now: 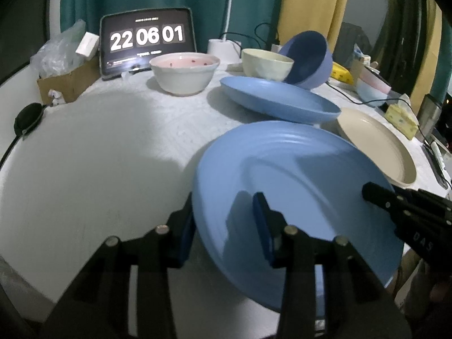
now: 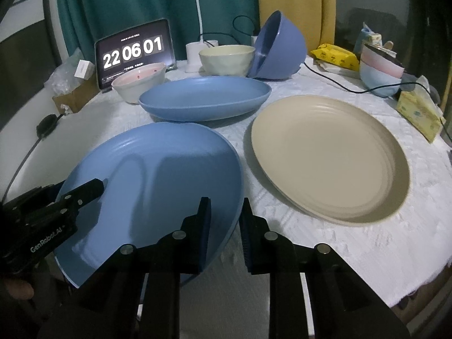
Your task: Organize plates and bowls
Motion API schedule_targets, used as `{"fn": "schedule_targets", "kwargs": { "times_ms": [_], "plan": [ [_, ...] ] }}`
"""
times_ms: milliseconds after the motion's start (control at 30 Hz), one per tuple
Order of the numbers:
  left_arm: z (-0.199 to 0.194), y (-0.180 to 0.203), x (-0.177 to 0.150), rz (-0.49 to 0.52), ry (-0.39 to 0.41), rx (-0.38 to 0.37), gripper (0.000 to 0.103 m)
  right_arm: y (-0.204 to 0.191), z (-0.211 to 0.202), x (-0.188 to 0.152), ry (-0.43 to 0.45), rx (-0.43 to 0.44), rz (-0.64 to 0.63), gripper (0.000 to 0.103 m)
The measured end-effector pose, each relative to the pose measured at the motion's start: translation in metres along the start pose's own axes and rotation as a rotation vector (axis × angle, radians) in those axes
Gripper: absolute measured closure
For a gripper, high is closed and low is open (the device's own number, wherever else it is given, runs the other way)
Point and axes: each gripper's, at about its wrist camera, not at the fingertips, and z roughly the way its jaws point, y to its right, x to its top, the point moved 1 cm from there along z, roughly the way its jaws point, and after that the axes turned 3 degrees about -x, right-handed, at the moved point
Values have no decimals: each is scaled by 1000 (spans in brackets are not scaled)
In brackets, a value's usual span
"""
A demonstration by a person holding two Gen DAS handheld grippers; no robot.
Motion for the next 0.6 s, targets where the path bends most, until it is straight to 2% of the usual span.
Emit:
{"fn": "schedule_targets", "kwargs": {
  "times_ms": [600],
  "plan": [
    [-40,45,2,79,74,-23,63,30,-50,-13,95,-30,46,81]
  ]
}}
